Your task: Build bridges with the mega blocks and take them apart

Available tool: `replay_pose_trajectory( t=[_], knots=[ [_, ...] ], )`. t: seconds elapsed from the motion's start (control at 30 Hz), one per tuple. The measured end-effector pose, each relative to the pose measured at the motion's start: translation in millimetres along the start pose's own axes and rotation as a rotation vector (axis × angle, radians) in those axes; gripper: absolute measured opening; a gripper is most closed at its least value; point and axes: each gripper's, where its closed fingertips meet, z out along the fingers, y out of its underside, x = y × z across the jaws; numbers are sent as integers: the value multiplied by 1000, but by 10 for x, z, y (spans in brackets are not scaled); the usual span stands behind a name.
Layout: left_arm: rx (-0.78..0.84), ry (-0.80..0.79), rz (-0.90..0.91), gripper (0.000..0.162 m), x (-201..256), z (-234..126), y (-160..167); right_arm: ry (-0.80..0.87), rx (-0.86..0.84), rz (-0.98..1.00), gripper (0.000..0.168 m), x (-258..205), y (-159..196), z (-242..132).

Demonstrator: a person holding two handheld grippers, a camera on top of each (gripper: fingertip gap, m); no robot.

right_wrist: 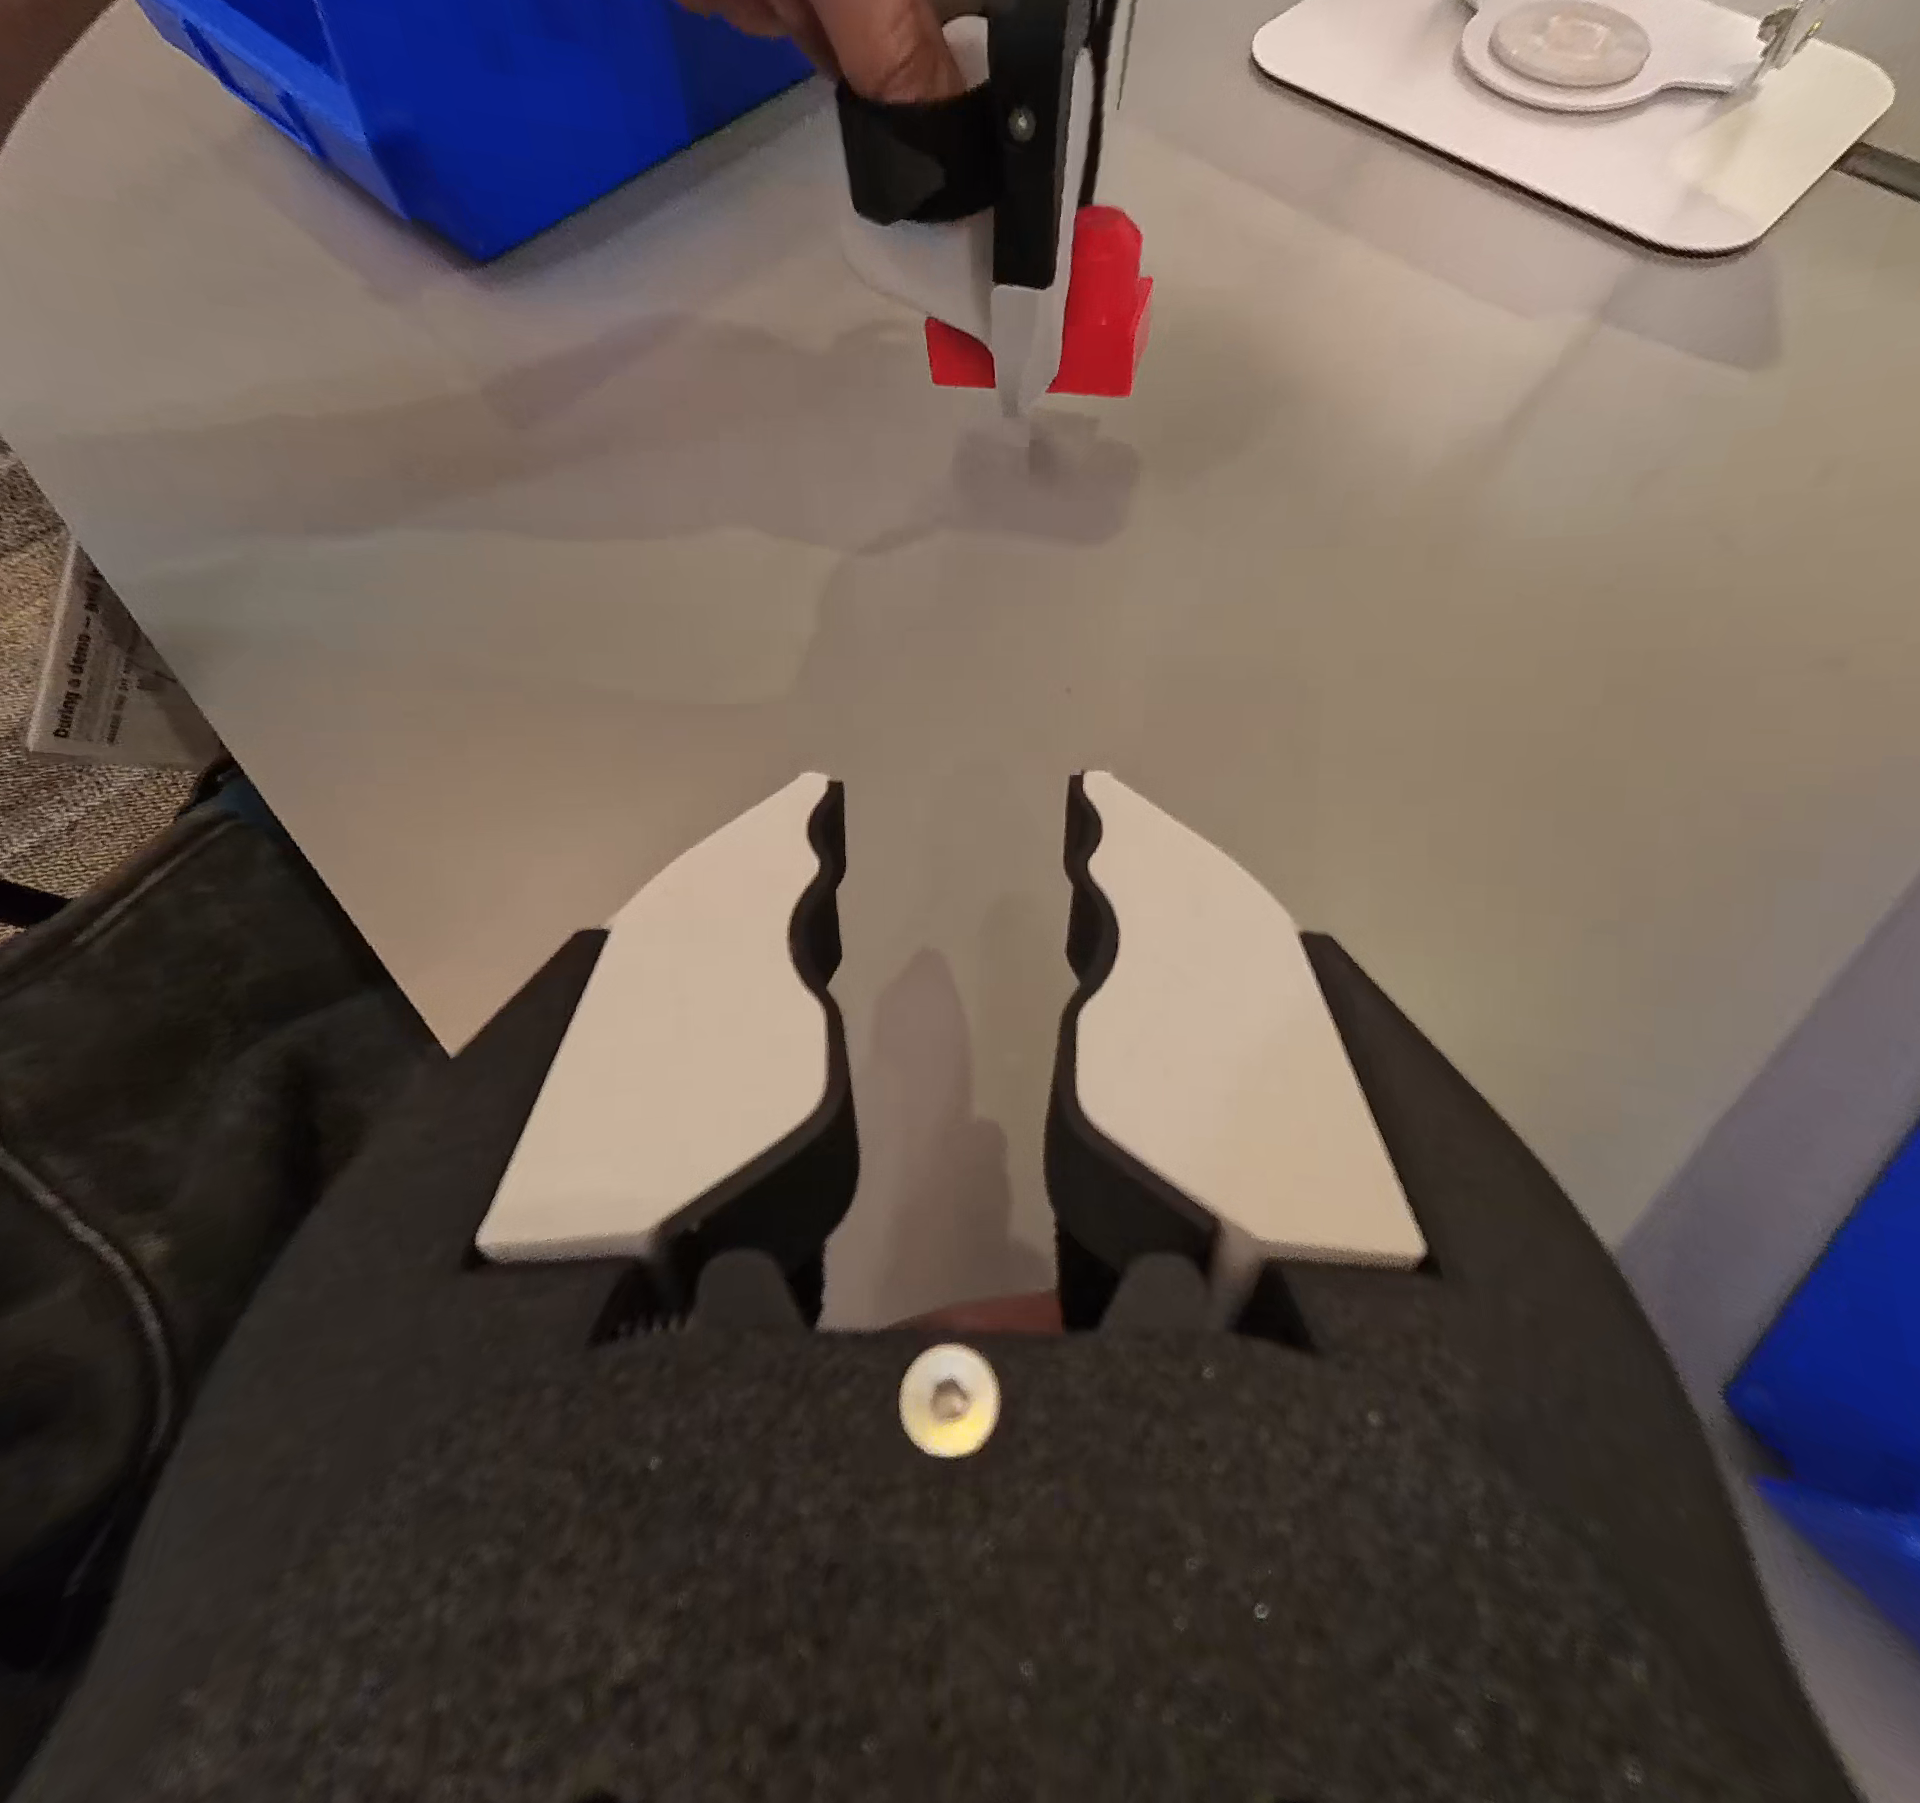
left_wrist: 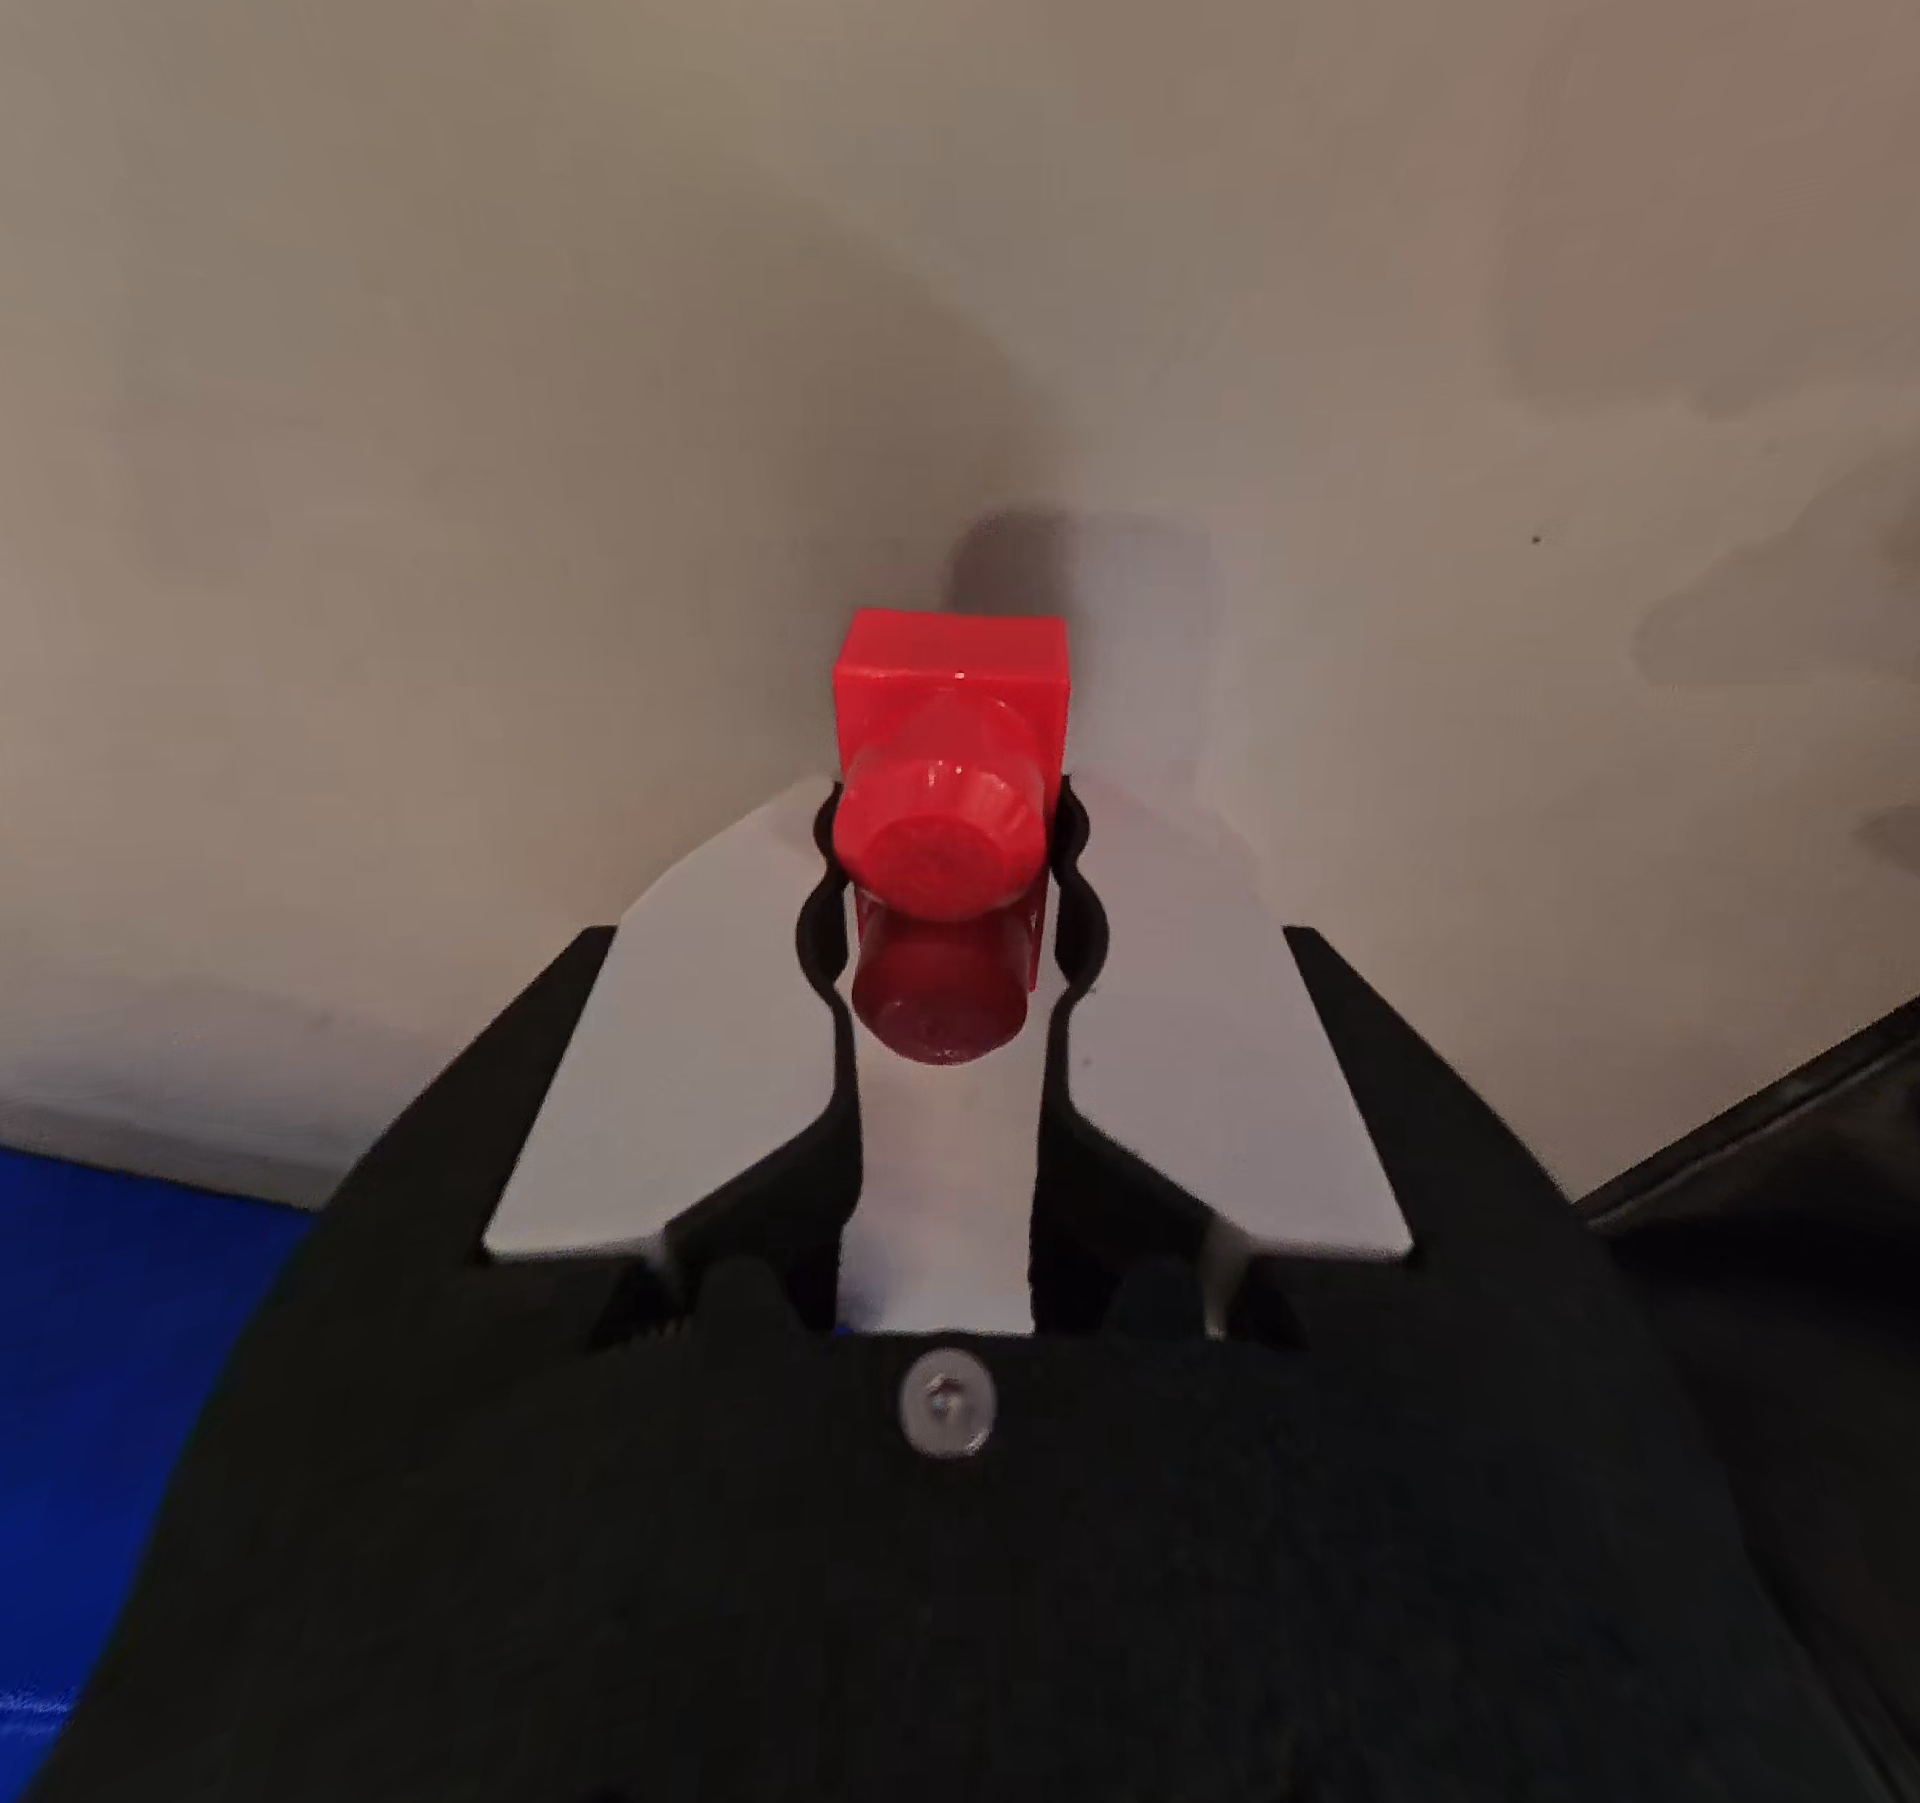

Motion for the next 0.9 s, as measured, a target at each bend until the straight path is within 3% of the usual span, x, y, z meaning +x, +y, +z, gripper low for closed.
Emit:
replay_pose_trajectory(
  t=[0.37,0.63,0.77,0.9],
  knots=[
    [-74,2,88,36,125,177,-17,-22,10,1,40,-4,-45,-25],
    [-19,5,80,42,145,185,-60,-18,-11,-10,40,-12,-10,54],
    [163,-15,43,46,147,29,-8,13,-19,12,41,44,29,148],
    [557,22,-127,46,353,-373,417,51,-25,78,49,75,-23,416]
  ],
)
